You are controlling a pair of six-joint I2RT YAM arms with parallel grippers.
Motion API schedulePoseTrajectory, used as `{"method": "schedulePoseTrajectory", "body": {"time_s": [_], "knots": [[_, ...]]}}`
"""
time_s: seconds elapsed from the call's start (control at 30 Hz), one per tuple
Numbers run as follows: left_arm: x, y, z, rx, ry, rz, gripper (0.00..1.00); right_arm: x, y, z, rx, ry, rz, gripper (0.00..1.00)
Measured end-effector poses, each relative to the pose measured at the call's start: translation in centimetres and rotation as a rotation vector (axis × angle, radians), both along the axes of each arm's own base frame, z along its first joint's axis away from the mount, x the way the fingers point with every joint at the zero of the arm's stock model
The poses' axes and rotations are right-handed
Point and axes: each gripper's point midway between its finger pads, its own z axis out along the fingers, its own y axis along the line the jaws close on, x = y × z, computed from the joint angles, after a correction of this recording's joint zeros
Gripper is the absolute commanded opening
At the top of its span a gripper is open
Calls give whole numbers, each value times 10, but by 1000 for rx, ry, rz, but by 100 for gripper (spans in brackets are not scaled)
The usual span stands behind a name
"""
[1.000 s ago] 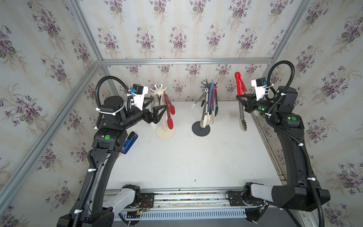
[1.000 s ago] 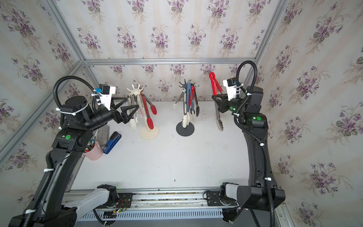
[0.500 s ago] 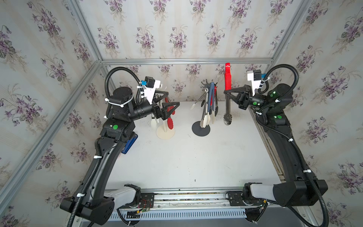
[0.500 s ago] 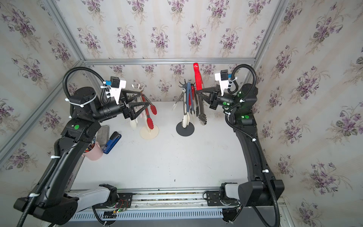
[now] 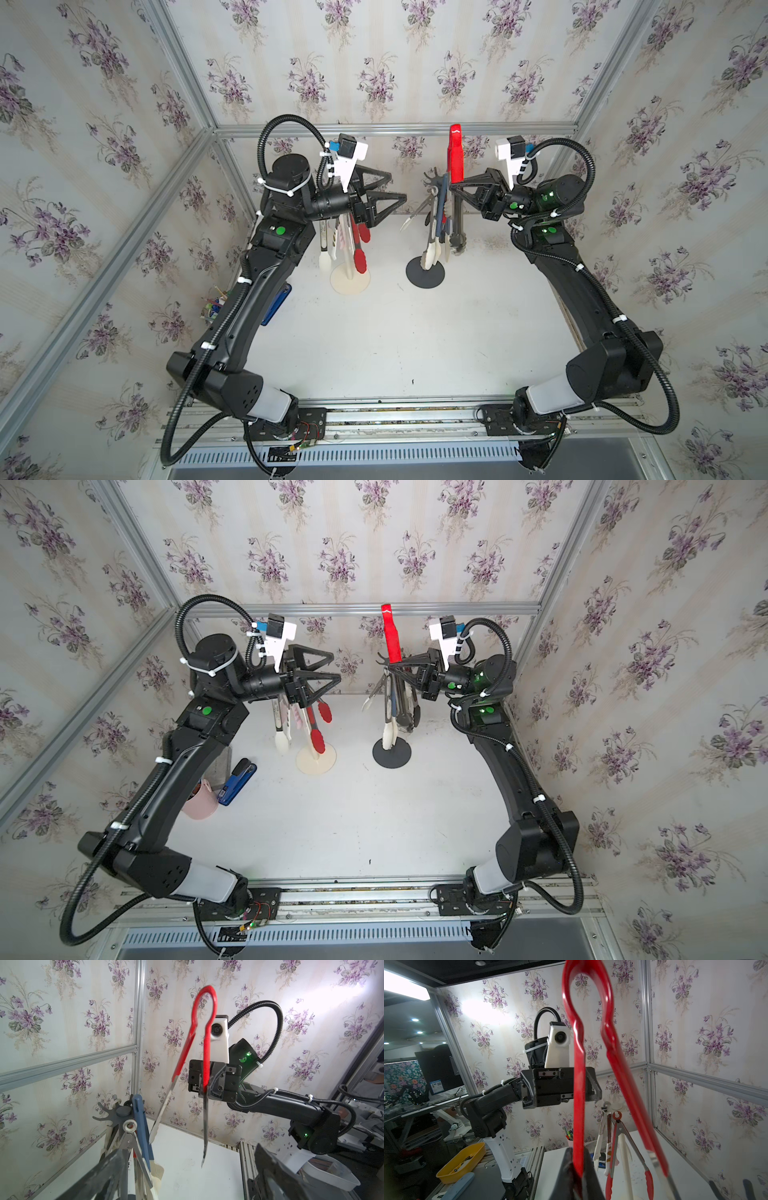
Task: Hang food tongs on kitchen utensil racks
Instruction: Pick up the food tongs from the center of the board.
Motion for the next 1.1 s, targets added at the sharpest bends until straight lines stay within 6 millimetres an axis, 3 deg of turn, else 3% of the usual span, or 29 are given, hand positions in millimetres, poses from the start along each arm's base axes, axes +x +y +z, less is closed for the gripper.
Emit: {"method": "schedulePoseTrajectory", "body": {"time_s": [0.27, 0.57, 1.1], "knots": [[4, -21, 25, -55, -53, -49, 97, -7, 10, 18, 22, -21, 44, 0], [-6, -36, 25, -57, -71, -77, 89, -16, 10, 24, 36, 14, 50, 0], [12, -56, 13, -28, -125, 18, 84, -22, 21, 26, 69, 116, 81, 0]]}}
